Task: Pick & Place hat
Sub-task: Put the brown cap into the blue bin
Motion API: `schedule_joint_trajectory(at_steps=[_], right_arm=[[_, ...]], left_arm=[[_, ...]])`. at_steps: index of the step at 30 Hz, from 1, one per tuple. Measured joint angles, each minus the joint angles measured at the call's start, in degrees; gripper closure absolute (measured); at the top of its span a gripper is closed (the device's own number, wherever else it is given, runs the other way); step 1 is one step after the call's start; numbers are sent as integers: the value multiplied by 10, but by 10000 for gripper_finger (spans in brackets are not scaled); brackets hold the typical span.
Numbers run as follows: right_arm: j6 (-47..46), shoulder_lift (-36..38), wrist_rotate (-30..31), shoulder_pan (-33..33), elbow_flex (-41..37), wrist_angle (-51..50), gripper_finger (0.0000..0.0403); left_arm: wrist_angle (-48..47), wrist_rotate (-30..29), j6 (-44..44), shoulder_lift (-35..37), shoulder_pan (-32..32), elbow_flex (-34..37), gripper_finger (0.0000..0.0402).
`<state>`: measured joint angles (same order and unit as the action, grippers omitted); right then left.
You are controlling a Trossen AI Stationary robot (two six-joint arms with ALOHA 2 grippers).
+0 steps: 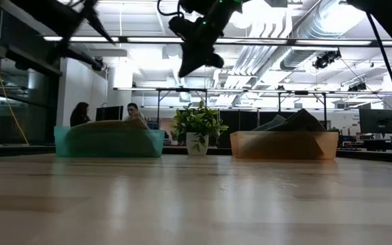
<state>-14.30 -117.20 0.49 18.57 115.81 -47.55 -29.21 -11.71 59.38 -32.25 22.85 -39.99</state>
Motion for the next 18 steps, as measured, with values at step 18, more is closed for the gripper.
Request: schedule_joint_trajectory(at_steps=[18], right_arm=[[-104,51,228,-100,-2,-336,402]], left_arm=[[158,111,-52,-369,175,-115,144]])
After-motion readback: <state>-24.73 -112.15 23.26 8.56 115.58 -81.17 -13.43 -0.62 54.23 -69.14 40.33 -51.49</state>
